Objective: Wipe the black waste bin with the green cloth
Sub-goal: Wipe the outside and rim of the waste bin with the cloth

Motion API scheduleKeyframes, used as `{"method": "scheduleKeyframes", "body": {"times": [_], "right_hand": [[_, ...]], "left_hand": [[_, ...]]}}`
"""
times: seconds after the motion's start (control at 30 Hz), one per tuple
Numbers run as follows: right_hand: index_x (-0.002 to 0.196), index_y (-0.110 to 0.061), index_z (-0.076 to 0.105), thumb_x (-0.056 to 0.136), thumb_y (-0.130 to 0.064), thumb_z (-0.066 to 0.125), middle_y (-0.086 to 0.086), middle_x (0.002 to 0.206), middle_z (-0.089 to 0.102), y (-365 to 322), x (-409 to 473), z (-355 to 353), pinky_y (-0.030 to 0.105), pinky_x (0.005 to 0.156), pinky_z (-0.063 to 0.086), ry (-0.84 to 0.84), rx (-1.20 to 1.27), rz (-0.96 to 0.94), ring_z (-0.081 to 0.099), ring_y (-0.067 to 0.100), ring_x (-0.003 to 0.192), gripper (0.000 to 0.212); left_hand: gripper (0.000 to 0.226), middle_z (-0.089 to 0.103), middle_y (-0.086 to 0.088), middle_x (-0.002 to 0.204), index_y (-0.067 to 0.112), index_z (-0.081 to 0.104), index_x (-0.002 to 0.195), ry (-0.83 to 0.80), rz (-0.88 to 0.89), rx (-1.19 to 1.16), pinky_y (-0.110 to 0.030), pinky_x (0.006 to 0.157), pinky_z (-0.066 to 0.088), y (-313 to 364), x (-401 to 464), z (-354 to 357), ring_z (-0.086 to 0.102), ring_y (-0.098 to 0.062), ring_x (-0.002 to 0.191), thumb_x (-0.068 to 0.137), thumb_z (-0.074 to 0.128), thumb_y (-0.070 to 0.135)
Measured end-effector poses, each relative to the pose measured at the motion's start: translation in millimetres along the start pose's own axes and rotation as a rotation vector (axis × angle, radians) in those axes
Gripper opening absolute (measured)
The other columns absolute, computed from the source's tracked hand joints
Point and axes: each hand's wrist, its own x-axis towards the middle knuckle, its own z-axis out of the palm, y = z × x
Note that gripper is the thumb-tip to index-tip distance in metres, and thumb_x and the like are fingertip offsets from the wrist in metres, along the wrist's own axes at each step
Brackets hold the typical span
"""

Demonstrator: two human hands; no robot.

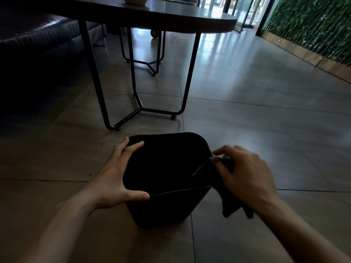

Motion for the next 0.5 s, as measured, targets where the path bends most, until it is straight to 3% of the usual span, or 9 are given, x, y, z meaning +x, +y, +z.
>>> {"method": "scheduleKeyframes", "body": {"times": [0.17, 0.3, 0.4, 0.5], "right_hand": [[0.126, -0.04, 0.062, 0.098, -0.042, 0.06, -0.003, 0.108, 0.068, 22, 38, 7, 0.031, 0.067, 0.043, 0.052, 0.007, 0.162, 0.065, 0.024, 0.087, 0.028], [0.137, -0.037, 0.057, 0.099, -0.044, 0.058, 0.002, 0.117, 0.069, 20, 42, 35, 0.034, 0.076, 0.05, -0.069, 0.048, 0.239, 0.066, 0.029, 0.102, 0.039], [0.137, -0.035, 0.059, 0.095, -0.045, 0.063, 0.004, 0.12, 0.072, 18, 34, 48, 0.039, 0.085, 0.057, -0.145, 0.097, 0.262, 0.067, 0.03, 0.108, 0.043], [0.13, -0.035, 0.065, 0.092, -0.043, 0.067, 0.001, 0.116, 0.074, 21, 29, 48, 0.038, 0.082, 0.057, -0.134, 0.079, 0.246, 0.068, 0.03, 0.104, 0.039]], "left_hand": [[0.128, -0.008, 0.034, 0.16, 0.067, 0.013, 0.144, -0.011, -0.007, 0.011, -0.054, 0.123, 0.022, 1, 0, -1, -0.006, -0.012, 0.156, 0.044, 0.092, 0.058], [0.127, -0.005, 0.032, 0.161, 0.066, 0.015, 0.145, -0.002, -0.002, 0.002, -0.053, 0.123, 0.023, 0, -1, -3, -0.003, -0.011, 0.155, 0.043, 0.092, 0.058], [0.127, -0.004, 0.031, 0.161, 0.066, 0.016, 0.145, 0.01, 0.007, 0.0, -0.049, 0.122, 0.025, -1, -1, -3, 0.002, -0.007, 0.154, 0.044, 0.092, 0.059], [0.125, -0.006, 0.033, 0.161, 0.066, 0.015, 0.144, 0.0, 0.006, 0.014, -0.05, 0.122, 0.024, 0, -1, -2, -0.003, -0.008, 0.155, 0.045, 0.091, 0.06]]}}
